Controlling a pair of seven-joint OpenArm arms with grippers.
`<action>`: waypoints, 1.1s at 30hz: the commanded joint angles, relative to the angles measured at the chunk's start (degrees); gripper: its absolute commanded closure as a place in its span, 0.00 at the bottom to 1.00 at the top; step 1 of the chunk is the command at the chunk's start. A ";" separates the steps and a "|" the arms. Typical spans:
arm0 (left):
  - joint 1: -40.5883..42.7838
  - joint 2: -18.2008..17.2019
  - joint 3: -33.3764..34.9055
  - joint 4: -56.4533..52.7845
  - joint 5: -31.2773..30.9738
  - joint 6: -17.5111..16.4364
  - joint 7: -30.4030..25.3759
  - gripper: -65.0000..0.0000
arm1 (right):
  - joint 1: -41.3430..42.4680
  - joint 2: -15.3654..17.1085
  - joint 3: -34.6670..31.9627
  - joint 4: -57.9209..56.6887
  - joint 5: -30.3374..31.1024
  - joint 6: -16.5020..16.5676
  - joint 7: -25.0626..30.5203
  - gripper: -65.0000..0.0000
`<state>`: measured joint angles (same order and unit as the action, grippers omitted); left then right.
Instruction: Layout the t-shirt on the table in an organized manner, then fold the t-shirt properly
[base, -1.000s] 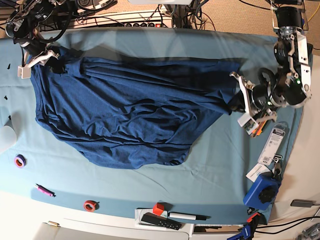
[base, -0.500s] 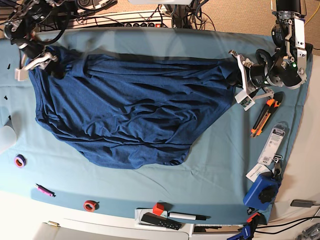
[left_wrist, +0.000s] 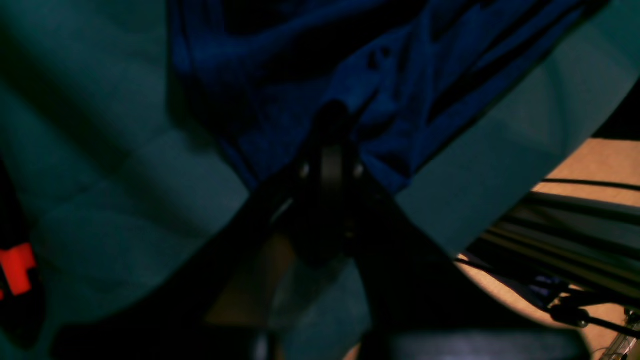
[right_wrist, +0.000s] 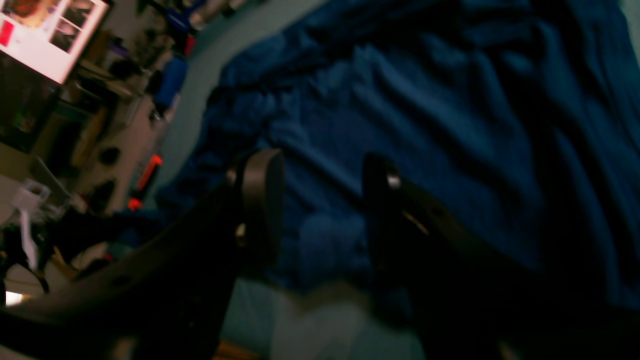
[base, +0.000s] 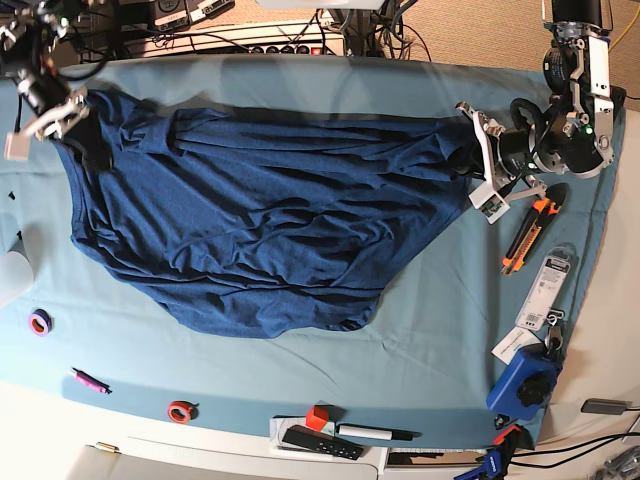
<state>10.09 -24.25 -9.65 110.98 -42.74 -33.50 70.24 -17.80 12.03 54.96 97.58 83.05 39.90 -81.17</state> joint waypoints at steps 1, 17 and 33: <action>-0.39 -0.50 -0.37 0.92 -1.36 -0.20 -0.85 1.00 | -0.68 0.98 0.26 1.84 1.95 0.10 1.17 0.64; -0.42 -0.50 -0.37 0.94 -2.12 -0.20 -1.29 1.00 | -14.88 0.98 -11.45 11.98 1.92 0.10 1.17 1.00; -0.42 -0.50 -0.37 0.92 -2.12 -0.20 -1.31 1.00 | -11.74 1.33 -27.47 11.98 -26.91 0.10 1.17 1.00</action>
<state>10.15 -24.27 -9.65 110.98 -44.03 -33.50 69.97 -29.52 12.51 27.03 108.68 54.83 39.92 -80.95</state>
